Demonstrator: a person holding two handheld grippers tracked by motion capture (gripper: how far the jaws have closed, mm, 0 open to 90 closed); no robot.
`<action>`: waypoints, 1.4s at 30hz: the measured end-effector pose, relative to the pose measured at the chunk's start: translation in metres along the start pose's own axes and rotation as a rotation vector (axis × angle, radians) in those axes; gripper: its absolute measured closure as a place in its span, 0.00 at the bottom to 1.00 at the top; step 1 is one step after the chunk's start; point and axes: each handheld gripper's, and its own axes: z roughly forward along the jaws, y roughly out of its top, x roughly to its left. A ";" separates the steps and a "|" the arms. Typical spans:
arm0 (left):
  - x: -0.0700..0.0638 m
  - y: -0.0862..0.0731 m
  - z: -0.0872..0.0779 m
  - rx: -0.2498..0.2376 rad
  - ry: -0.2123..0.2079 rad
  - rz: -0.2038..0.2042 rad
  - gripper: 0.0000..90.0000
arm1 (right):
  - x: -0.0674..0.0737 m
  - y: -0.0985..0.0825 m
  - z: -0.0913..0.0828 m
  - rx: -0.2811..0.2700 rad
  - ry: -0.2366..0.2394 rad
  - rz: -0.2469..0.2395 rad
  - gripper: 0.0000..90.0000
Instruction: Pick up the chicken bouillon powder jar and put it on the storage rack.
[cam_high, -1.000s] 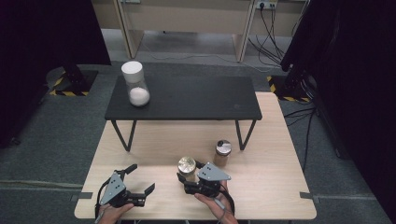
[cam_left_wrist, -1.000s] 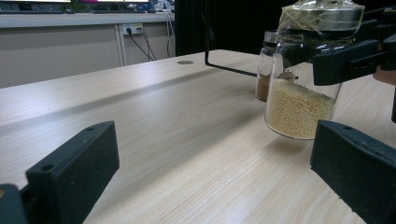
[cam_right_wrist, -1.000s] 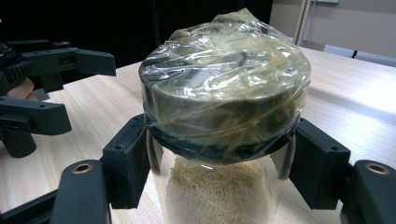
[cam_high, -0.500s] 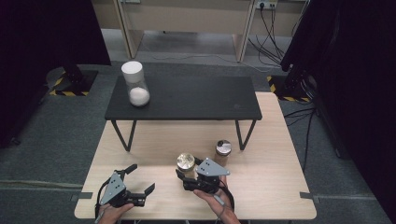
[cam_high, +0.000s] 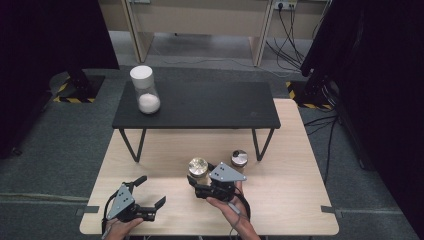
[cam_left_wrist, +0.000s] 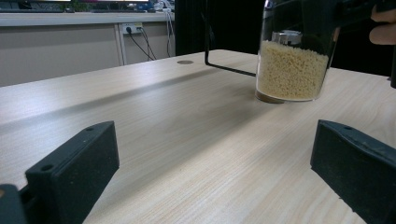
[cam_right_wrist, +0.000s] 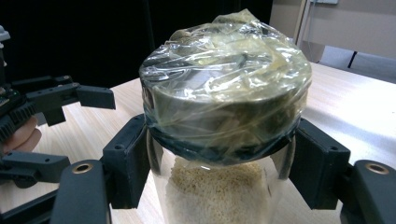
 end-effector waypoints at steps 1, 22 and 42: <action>0.000 0.000 0.000 0.000 0.000 0.000 0.01 | 0.000 0.001 0.000 0.002 0.000 0.000 0.34; 0.000 0.000 0.000 0.000 0.000 -0.004 0.01 | -0.002 0.032 0.000 0.020 0.008 -0.006 0.34; 0.000 0.000 0.000 0.000 -0.002 -0.003 0.01 | -0.004 0.059 0.002 0.014 0.030 0.003 0.34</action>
